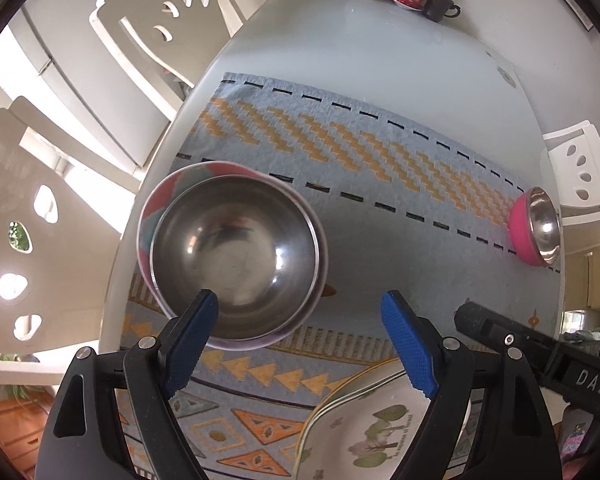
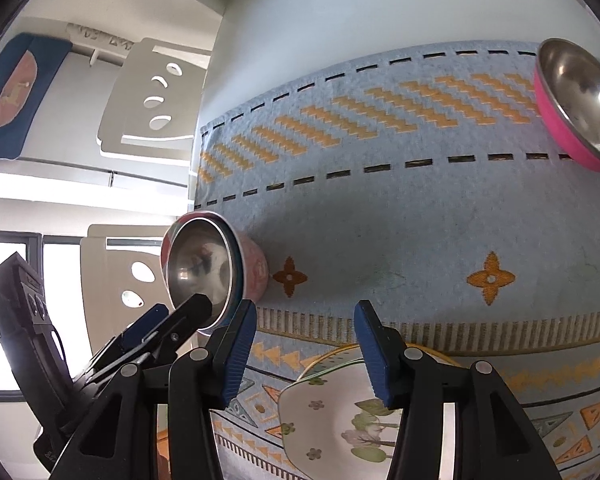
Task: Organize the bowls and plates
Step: 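Move both grippers toward the pink steel bowl, then close both grippers on the pink steel bowl rim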
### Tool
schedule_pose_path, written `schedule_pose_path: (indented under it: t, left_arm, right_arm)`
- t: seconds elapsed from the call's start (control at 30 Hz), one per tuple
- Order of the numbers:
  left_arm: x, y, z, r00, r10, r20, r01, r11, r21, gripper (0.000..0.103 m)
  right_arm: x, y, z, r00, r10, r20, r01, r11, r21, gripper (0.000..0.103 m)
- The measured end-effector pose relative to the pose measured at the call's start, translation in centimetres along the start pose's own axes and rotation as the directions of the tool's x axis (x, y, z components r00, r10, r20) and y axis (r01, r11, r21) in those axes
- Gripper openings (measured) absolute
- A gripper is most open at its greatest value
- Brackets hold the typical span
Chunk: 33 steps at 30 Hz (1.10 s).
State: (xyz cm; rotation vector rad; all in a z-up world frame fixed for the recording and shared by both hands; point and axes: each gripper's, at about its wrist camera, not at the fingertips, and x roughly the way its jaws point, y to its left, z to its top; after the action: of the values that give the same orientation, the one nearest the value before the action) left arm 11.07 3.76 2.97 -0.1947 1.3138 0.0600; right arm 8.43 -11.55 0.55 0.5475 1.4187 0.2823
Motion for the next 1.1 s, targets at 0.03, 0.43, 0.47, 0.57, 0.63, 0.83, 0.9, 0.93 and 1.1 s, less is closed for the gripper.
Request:
schedule_pose_path:
  t: [0.03, 0.43, 0.47, 0.57, 0.63, 0.83, 0.9, 0.93, 1.1]
  left_arm:
    - [0.0, -0.3, 0.1, 1.0, -0.001, 0.0, 0.001, 1.0, 0.0, 0.083]
    - [0.4, -4.9, 0.9, 1.0, -0.026, -0.006, 0.026, 0.998, 0.053, 0.083]
    - [0.6, -5.3, 1.0, 1.0, -0.026, -0.01, 0.026, 0.998, 0.059, 0.083]
    - [1.0, -6.2, 1.1, 0.999, -0.03, -0.02, 0.032, 0.997, 0.072, 0.083]
    - [1.2, -6.7, 1.2, 0.999, -0.032, -0.027, 0.034, 0.996, 0.081, 0.083]
    - [1.6, -8.2, 1.7, 0.999, -0.038, -0.033, 0.041, 0.994, 0.101, 0.083]
    - [1.6, -8.7, 1.9, 0.998, -0.05, -0.034, 0.054, 0.993, 0.104, 0.083]
    - [1.8, -9.1, 2.1, 0.998, -0.052, -0.036, 0.056, 0.993, 0.108, 0.083]
    - [2.5, -10.8, 2.9, 0.997, -0.057, -0.044, 0.062, 0.99, 0.13, 0.083]
  right_arm:
    - [-0.1, -0.2, 0.0, 1.0, 0.0, -0.001, 0.0, 1.0, 0.0, 0.049]
    - [-1.7, -4.4, 1.2, 1.0, -0.022, 0.006, 0.022, 0.998, 0.065, 0.049]
    - [-1.9, -5.0, 1.3, 1.0, -0.026, 0.006, 0.025, 0.997, 0.075, 0.049]
    - [-2.3, -6.5, 1.5, 1.0, -0.028, 0.009, 0.027, 0.995, 0.101, 0.049]
    - [-2.6, -7.4, 1.8, 0.999, -0.031, 0.013, 0.029, 0.993, 0.118, 0.049]
    - [-4.0, -9.9, 2.2, 0.999, -0.006, 0.032, 0.001, 0.986, 0.165, 0.049]
    - [-4.4, -10.6, 2.1, 0.999, -0.009, 0.039, 0.002, 0.984, 0.177, 0.049]
    - [-4.6, -11.1, 2.0, 0.999, -0.016, 0.043, 0.007, 0.982, 0.189, 0.049]
    - [-5.1, -14.6, 2.3, 0.998, -0.031, 0.046, 0.018, 0.964, 0.264, 0.05]
